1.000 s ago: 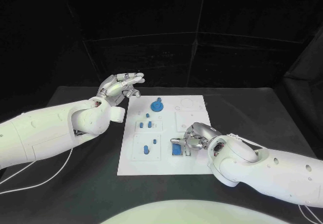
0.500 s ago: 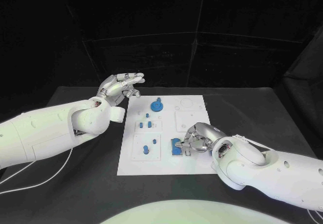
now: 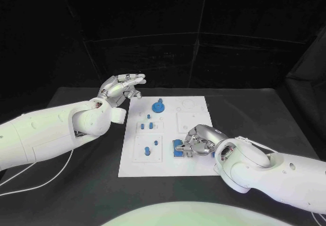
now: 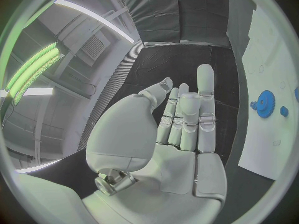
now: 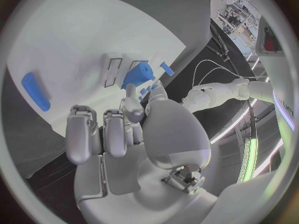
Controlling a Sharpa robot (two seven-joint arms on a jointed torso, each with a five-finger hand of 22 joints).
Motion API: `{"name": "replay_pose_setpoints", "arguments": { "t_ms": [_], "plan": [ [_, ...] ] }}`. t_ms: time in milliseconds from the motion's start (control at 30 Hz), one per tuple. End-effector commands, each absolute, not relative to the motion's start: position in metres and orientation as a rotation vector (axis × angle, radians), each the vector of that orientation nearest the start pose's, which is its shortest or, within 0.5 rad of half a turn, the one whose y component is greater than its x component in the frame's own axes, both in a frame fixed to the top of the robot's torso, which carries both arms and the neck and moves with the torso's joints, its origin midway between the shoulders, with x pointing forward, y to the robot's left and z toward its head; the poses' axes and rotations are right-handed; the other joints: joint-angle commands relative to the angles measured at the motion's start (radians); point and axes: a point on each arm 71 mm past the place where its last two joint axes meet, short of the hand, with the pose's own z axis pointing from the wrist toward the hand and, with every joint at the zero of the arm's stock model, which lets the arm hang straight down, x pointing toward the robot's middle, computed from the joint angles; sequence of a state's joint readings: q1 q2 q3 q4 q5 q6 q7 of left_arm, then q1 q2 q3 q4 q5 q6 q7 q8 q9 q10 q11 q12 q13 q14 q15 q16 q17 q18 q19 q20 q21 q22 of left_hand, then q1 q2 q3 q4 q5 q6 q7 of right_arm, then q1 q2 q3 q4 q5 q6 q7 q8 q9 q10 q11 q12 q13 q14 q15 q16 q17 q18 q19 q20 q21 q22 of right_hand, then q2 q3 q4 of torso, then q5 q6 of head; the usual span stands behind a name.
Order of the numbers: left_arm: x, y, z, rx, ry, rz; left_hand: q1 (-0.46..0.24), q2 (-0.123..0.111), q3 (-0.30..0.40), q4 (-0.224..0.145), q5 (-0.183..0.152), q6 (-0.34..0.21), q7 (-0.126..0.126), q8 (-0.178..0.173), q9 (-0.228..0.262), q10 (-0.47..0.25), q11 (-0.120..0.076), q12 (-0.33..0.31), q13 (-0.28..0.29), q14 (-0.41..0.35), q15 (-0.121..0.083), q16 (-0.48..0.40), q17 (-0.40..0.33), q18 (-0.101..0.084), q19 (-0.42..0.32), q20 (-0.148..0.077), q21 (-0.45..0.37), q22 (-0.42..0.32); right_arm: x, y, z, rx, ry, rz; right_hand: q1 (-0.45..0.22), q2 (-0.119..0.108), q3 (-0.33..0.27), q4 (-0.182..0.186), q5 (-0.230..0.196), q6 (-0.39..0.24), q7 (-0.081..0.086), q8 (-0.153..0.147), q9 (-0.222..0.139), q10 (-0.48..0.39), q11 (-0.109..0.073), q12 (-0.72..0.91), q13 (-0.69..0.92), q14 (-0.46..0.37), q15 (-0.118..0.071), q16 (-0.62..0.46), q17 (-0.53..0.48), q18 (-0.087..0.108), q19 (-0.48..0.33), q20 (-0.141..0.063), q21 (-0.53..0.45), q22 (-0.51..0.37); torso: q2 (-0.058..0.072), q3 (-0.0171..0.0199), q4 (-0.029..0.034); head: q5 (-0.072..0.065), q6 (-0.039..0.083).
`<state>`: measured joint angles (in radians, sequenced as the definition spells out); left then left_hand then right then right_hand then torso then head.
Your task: Assemble the parts on the task board
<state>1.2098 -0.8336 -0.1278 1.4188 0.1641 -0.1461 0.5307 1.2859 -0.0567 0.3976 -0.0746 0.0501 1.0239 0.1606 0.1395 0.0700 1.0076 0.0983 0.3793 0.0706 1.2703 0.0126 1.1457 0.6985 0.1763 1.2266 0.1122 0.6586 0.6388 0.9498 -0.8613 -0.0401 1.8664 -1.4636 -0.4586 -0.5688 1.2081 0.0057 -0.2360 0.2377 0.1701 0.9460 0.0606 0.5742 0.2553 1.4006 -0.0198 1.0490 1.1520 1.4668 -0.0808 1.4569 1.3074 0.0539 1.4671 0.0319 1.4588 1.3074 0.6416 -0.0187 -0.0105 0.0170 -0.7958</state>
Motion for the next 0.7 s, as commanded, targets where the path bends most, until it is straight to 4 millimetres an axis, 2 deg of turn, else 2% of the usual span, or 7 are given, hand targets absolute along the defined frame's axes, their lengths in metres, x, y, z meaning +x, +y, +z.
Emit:
{"name": "replay_pose_setpoints", "arguments": {
  "t_ms": [33,200,333,500,700],
  "plan": [
    [0.4975,0.2333,-0.2028,-1.212,1.332,-1.684,0.006,0.006,-0.005,-0.002,0.0,0.002,0.005,0.004,-0.001,-0.004,0.001,0.004,-0.002,-0.006,0.002,-0.005,-0.001,0.006,-0.005,0.001,-0.007,-0.001,0.3677,-0.139,-0.2564,0.149,1.942,0.629,0.012,0.004,0.001,-0.004,0.007,-0.009,0.0,0.005,0.002,-0.003,0.004,-0.001,0.002,0.061,-0.001,-0.003,0.026,-0.008,0.015,-0.003,0.002,0.043,0.001,-0.0005,0.0013,0.002,-0.001],
    [0.4974,0.2332,-0.2029,-1.212,1.333,-1.684,0.006,0.006,-0.005,-0.002,0.0,0.002,0.005,0.004,-0.001,-0.004,0.001,0.004,-0.002,-0.006,0.002,-0.005,-0.001,0.006,-0.005,0.001,-0.007,-0.001,0.3696,-0.1391,-0.2596,0.141,1.963,0.6,0.04,0.013,0.004,-0.014,0.009,-0.008,0.0,0.007,0.004,-0.003,0.004,-0.003,0.004,0.061,-0.001,-0.004,0.026,-0.008,0.015,-0.002,0.003,0.045,0.001,-0.0011,0.0007,0.003,-0.003],
    [0.4973,0.2331,-0.2031,-1.213,1.334,-1.684,0.006,0.006,-0.005,-0.002,0.0,0.002,0.005,0.004,-0.001,-0.004,0.001,0.004,-0.002,-0.006,0.002,-0.005,-0.001,0.006,-0.005,0.001,-0.007,-0.001,0.3727,-0.1419,-0.2625,0.146,1.971,0.556,0.076,0.028,0.012,-0.031,0.015,-0.008,0.0,0.009,0.006,-0.002,0.004,-0.005,0.006,0.061,-0.001,-0.004,0.026,-0.009,0.016,-0.002,0.003,0.046,0.001,-0.0003,-0.0001,0.004,-0.004],
    [0.4974,0.2336,-0.2034,-1.213,1.335,-1.683,0.006,0.006,-0.005,-0.002,0.0,0.002,0.005,0.004,-0.001,-0.004,0.001,0.004,-0.002,-0.006,0.002,-0.005,-0.001,0.006,-0.005,0.001,-0.007,-0.001,0.3742,-0.1436,-0.2641,0.144,1.978,0.533,0.099,0.033,0.014,-0.045,0.023,-0.008,0.0,0.01,0.007,-0.002,0.004,-0.007,0.007,0.061,-0.001,-0.005,0.026,-0.009,0.016,-0.002,0.004,0.048,0.001,-0.0003,-0.0008,0.005,-0.006],
    [0.4975,0.234,-0.2036,-1.214,1.335,-1.682,0.006,0.006,-0.005,-0.002,0.0,0.002,0.005,0.004,-0.001,-0.004,0.001,0.004,-0.002,-0.006,0.002,-0.005,-0.001,0.006,-0.005,0.001,-0.007,-0.001,0.3747,-0.1439,-0.2629,0.154,1.959,0.543,0.099,0.036,0.013,-0.044,0.022,-0.007,0.001,0.01,0.007,-0.001,0.004,-0.006,0.009,0.061,-0.001,-0.004,0.027,-0.009,0.016,-0.002,0.004,0.048,0.001,-0.0001,-0.0014,0.005,-0.006]
  ]
}}
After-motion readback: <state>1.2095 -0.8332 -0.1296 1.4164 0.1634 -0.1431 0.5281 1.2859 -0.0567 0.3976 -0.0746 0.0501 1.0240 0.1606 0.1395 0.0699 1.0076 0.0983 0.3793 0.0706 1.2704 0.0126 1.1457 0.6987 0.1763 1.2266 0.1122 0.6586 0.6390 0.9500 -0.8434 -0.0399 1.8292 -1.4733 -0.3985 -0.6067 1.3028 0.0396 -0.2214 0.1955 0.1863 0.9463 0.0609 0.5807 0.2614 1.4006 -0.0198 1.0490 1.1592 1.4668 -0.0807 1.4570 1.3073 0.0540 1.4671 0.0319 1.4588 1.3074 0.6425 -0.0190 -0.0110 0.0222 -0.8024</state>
